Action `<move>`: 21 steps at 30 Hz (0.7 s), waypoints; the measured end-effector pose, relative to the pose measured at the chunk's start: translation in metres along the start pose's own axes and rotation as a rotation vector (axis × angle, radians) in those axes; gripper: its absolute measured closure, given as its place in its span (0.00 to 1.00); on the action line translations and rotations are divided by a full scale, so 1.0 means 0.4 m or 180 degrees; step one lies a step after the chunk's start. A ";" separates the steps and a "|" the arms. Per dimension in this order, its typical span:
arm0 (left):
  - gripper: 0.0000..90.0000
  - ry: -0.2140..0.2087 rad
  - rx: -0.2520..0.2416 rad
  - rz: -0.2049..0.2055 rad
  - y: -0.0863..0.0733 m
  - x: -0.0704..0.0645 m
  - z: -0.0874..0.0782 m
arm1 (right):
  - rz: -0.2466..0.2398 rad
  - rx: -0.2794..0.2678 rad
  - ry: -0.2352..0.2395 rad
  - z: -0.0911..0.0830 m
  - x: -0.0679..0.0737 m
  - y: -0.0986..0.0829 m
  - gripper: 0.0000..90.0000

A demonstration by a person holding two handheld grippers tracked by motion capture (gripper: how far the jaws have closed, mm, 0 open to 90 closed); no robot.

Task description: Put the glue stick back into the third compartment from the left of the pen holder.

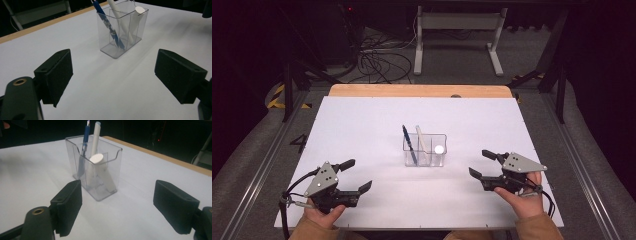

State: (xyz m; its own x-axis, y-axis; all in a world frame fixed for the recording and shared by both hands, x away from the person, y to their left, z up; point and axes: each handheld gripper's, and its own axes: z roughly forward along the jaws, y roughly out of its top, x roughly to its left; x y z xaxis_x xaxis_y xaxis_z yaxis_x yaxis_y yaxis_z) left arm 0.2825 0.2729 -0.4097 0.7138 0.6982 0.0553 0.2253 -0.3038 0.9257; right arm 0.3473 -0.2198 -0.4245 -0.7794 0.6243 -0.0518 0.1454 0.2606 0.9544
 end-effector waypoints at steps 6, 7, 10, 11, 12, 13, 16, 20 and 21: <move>0.18 -0.0007 -0.0005 0.0010 -0.010 -0.001 -0.001 | -0.0010 0.0121 -0.0087 -0.014 -0.002 -0.038 0.26; 0.18 -0.0006 0.0000 0.0017 -0.011 -0.001 0.000 | -0.0010 0.0144 -0.0092 -0.015 -0.002 -0.044 0.26; 0.18 -0.0003 0.0001 0.0027 -0.014 0.000 0.001 | -0.0006 0.0208 -0.0127 -0.015 0.005 -0.063 0.26; 0.17 -0.0003 0.0005 0.0026 -0.015 0.001 0.002 | 0.0010 0.0229 -0.0105 -0.013 0.007 -0.069 0.26; 0.18 0.0005 0.0006 0.0038 -0.016 0.002 0.002 | 0.0012 0.0271 -0.0080 -0.012 0.007 -0.073 0.26; 0.17 0.0004 0.0004 0.0031 -0.017 0.003 0.002 | 0.0011 0.0318 -0.0058 -0.011 0.006 -0.075 0.26; 0.17 0.0011 0.0013 0.0022 -0.020 0.005 0.003 | -0.0015 0.0257 -0.0083 -0.007 0.003 -0.073 0.28; 0.17 0.0002 0.0011 0.0037 -0.023 0.004 0.004 | 0.0005 0.0193 -0.0087 -0.008 0.002 -0.071 0.28; 0.17 0.0008 0.0013 0.0041 -0.024 0.005 0.004 | 0.0014 0.0177 -0.0083 -0.009 0.002 -0.070 0.28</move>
State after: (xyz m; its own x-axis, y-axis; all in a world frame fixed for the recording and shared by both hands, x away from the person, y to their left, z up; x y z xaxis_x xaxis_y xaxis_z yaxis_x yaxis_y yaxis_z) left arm 0.2828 0.2759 -0.4191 0.7150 0.6958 0.0681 0.2188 -0.3153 0.9234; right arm 0.3405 -0.2292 -0.4503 -0.7626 0.6445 -0.0559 0.1830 0.2978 0.9369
